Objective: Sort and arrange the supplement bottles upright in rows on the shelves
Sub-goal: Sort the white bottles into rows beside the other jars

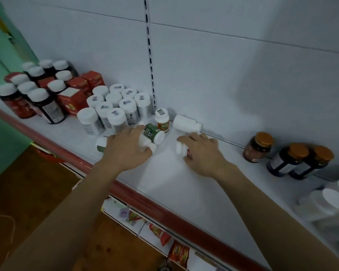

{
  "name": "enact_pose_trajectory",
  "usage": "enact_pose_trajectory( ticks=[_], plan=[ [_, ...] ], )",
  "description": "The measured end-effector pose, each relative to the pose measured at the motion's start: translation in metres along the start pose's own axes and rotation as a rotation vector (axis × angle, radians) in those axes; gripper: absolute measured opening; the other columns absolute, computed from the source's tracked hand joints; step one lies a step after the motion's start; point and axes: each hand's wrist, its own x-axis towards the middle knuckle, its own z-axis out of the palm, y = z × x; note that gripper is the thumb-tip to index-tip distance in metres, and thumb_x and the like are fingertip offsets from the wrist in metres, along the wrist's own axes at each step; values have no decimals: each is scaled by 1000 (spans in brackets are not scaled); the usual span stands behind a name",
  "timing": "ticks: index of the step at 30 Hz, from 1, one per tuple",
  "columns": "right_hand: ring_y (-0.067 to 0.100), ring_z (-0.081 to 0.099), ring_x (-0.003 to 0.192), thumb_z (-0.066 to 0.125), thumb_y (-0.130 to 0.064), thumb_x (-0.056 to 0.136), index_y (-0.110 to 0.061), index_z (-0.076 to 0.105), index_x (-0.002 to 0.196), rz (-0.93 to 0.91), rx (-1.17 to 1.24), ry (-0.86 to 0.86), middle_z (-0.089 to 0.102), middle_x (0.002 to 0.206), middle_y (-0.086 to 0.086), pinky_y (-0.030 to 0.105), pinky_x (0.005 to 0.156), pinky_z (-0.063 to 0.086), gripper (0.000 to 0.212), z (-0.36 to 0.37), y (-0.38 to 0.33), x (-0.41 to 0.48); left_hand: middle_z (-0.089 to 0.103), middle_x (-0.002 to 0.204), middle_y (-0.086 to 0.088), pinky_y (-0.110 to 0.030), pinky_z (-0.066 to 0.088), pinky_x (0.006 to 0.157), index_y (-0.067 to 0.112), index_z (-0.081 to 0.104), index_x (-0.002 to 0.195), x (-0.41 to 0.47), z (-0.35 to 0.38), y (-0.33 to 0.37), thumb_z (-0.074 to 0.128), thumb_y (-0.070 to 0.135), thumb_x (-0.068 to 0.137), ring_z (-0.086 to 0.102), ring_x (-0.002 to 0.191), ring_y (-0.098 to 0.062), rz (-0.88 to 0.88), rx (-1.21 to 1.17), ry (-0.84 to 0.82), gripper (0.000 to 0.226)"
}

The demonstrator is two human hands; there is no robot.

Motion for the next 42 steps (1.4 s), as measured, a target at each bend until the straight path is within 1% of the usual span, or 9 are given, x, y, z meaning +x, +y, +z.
enact_pose_trajectory(
  ticks=[6,10,14,18,20,28,34,38,42],
  plan=[
    [21,44,116,64,-27,84,-35,49,120,127,99,67,57,112,-10,40,88,31,40,-6,-2,-22,46,131,-5,-53,38,102,35,38,136,-4,-6,12,67,65,73,48,123,-33,-13,45,20,75],
    [22,52,101,73,-23,78,-27,55,110,265,282,346,61,104,-6,42,82,42,37,-19,5,-50,50,120,7,-35,47,86,42,54,122,-7,-18,29,51,58,78,55,101,-11,87,-543,117,47],
    [15,53,96,80,-31,82,-25,58,111,367,398,493,57,105,-11,30,77,45,37,-36,22,-93,69,100,-6,-28,35,54,25,65,107,9,-12,64,50,62,85,57,75,-18,-102,-1452,-332,47],
    [14,51,87,81,-31,80,-22,62,110,488,253,497,52,101,-10,24,70,37,37,-63,52,-135,69,106,-9,-33,43,63,16,59,125,4,13,94,73,49,79,63,84,-20,65,-1692,-712,58],
    [19,53,86,80,-33,79,-25,62,107,551,163,457,52,101,-8,31,72,39,35,-75,69,-151,68,96,-2,-32,49,64,16,58,122,0,30,114,74,25,72,61,82,-19,139,-1545,-700,53],
    [33,53,110,68,-40,88,-23,59,121,819,56,391,63,112,5,46,88,45,39,-80,109,-187,63,125,16,-33,51,96,33,54,132,-42,82,213,78,43,84,59,111,-3,692,-701,-522,55],
    [26,58,101,62,-38,92,-21,63,114,762,134,585,67,100,-1,44,84,49,28,-84,115,-195,61,134,8,-28,49,96,29,47,145,-61,89,257,79,32,85,58,113,-9,740,-685,-562,68],
    [33,58,103,53,-46,90,-22,62,117,729,97,589,67,109,4,50,86,50,37,-83,109,-183,40,155,2,-28,37,110,22,26,158,-53,69,224,66,39,95,42,138,-16,802,-378,-521,76],
    [38,52,105,59,-35,91,-19,64,117,671,60,525,65,110,9,49,87,46,31,-77,88,-144,47,146,5,-36,40,103,23,45,148,-21,36,133,54,42,99,43,129,-18,787,-31,-164,53]
  ],
)
